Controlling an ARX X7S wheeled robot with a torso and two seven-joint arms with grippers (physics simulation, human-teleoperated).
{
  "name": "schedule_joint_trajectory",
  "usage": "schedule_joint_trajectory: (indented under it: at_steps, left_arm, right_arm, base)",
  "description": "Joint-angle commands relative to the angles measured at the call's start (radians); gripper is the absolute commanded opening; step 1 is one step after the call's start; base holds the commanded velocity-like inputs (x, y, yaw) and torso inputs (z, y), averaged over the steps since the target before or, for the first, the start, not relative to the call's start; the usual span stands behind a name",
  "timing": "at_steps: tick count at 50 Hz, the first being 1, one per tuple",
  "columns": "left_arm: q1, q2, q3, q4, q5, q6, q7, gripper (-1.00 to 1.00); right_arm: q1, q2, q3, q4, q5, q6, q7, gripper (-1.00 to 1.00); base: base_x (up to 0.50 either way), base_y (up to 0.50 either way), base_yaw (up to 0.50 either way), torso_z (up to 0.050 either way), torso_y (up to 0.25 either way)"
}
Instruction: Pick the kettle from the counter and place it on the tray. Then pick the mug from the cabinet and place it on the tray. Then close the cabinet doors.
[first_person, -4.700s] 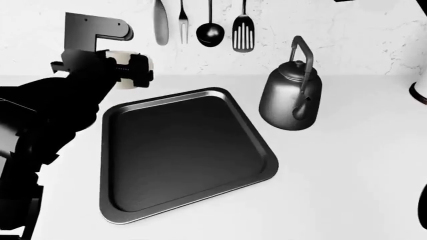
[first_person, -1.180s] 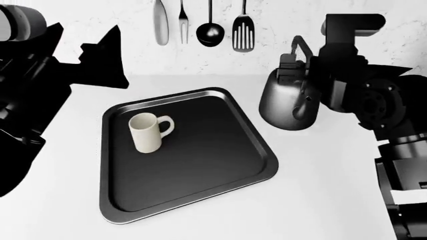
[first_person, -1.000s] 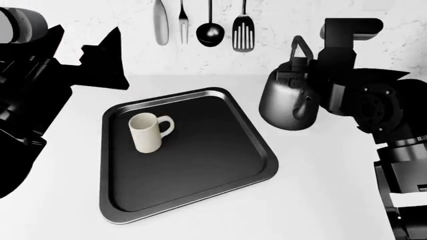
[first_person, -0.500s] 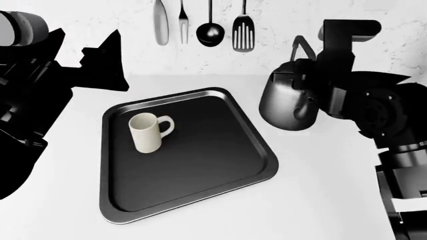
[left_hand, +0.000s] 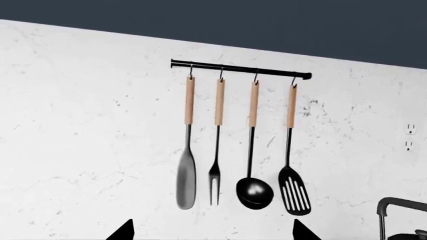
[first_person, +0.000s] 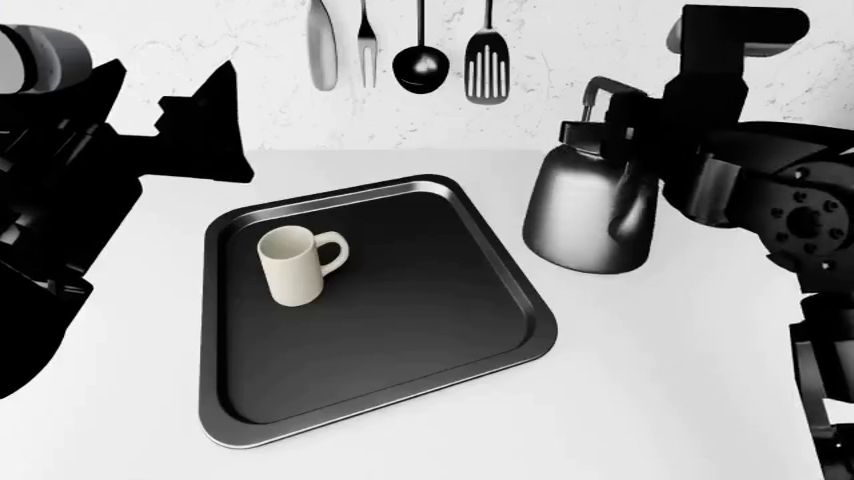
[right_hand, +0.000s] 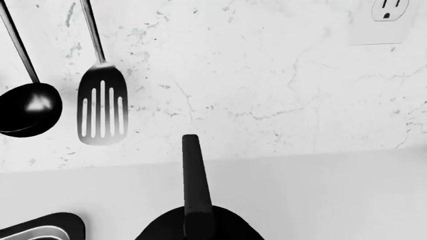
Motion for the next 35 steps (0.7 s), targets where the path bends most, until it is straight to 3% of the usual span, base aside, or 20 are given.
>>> schedule_joint_trajectory:
  at_steps: [1,8,14,35]
  left_arm:
    - [0.007,-0.002,-0.002,0.0,0.002,0.006,0.0,1.0]
    - [0.008,-0.004,-0.003,-0.001,0.002,0.008,-0.002,1.0]
    - [0.005,-0.007,-0.008,0.001,-0.009,0.006,-0.01,1.0]
    - [0.009,-0.016,-0.017,0.001,-0.02,0.011,-0.014,1.0]
  right_arm:
    - [0.058,0.022,0.062,-0.092,-0.03,0.016,0.023,-1.0]
    - [0.062,0.033,0.078,-0.161,0.009,0.048,0.044,-1.0]
    - [0.114,0.032,0.111,-0.342,0.127,0.153,0.121,-1.0]
    - [0.193,-0.025,0.095,-0.411,0.194,0.209,0.168,-1.0]
  base:
    - [0.0,0.0,0.0,0.0,0.0]
    - [0.0,0.0,0.0,0.001,0.005]
    - [0.0,0.0,0.0,0.002,0.005]
    - [0.0,0.0,0.0,0.001,0.005]
